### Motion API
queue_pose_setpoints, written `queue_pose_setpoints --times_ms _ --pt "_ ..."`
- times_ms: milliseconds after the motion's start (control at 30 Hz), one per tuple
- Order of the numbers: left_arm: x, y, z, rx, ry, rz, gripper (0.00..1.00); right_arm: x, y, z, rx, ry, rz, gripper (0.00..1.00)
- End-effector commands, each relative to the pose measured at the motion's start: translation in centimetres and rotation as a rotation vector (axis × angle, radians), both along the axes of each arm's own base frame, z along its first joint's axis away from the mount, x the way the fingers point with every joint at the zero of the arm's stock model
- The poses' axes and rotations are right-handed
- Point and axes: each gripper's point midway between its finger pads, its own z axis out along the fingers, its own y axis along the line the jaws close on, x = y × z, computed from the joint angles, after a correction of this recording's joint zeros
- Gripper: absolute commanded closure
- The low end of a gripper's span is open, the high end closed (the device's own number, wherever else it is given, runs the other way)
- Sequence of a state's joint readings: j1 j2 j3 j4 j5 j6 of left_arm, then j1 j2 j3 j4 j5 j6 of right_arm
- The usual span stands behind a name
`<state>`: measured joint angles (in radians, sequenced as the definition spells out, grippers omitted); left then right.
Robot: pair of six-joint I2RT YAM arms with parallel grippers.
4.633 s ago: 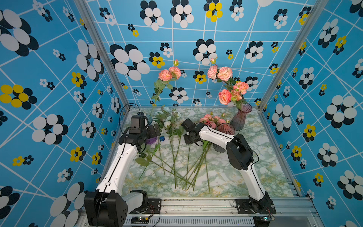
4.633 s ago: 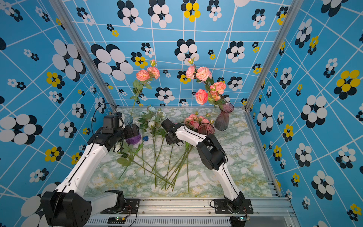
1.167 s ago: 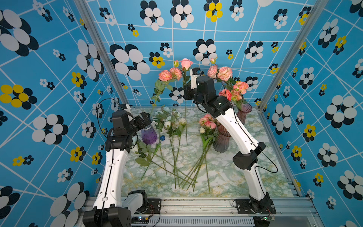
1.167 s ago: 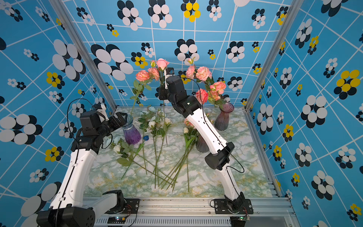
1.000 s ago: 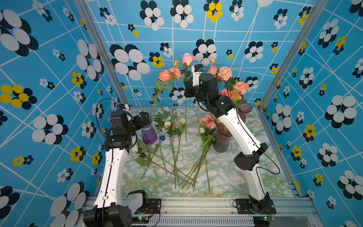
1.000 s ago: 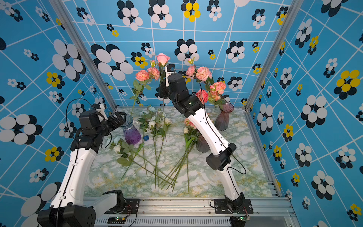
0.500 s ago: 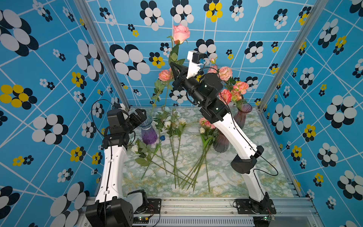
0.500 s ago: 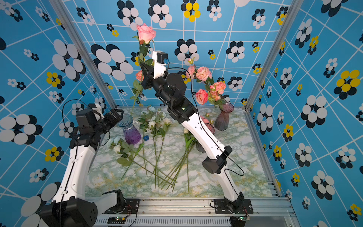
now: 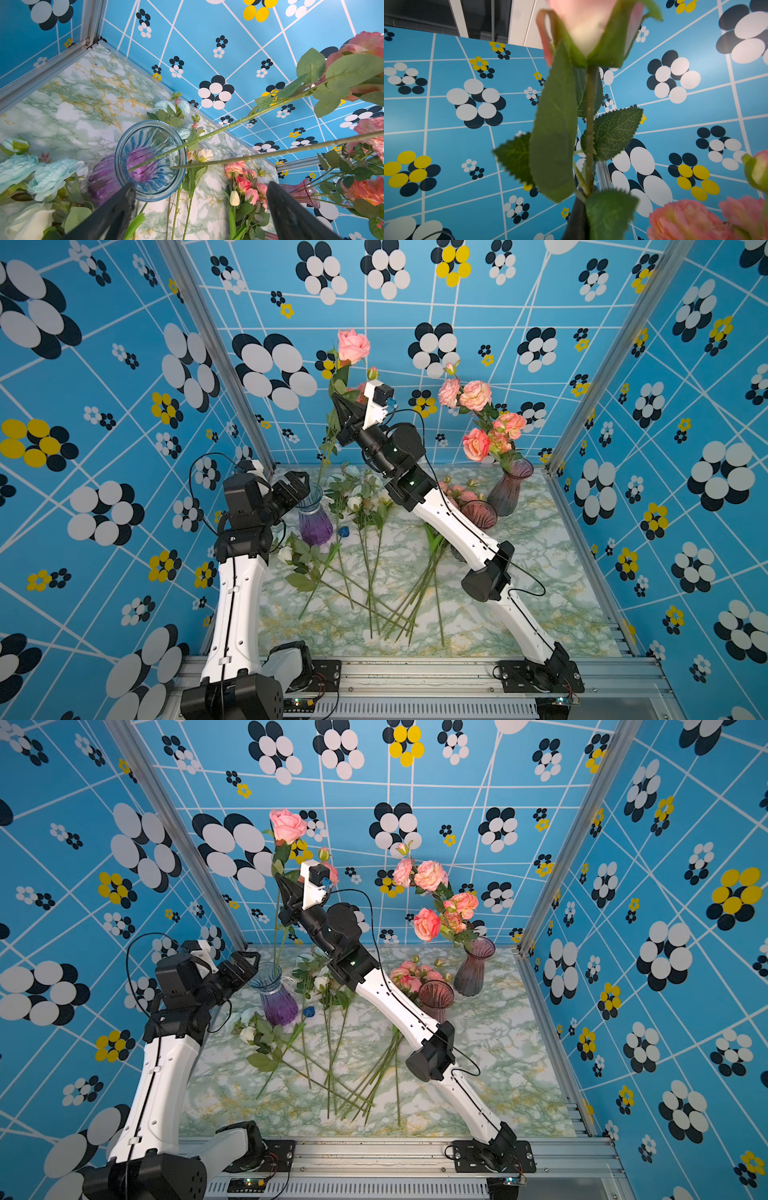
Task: Place the pink flowers into the vase
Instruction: Place the flower in the vase.
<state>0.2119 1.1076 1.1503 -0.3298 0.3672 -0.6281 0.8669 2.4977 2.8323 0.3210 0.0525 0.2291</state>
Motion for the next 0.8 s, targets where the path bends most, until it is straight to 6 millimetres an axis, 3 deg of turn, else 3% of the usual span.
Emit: queue_pose_setpoints --times_ms 0,167,533,767 --pt "-0.5 0.0 -0.9 0.008 0.021 -0.012 0.0 -1.3 -1.4 2.7 0.109 -0.065 0.013 1.0" --pt "-0.3 -0.1 -1.3 0.007 0.028 -0.017 0.0 -0.5 -0.2 0.7 0.071 -0.034 0.025 1.0" --pt "-0.5 0.0 -2.9 0.019 0.057 -0.013 0.01 0.0 6.1 -8.2 -0.115 0.112 0.121 1.0" --pt "-0.5 0.0 -2.9 0.035 0.058 -0.013 0.0 0.3 7.9 -12.7 -0.224 0.191 0.133 1.0"
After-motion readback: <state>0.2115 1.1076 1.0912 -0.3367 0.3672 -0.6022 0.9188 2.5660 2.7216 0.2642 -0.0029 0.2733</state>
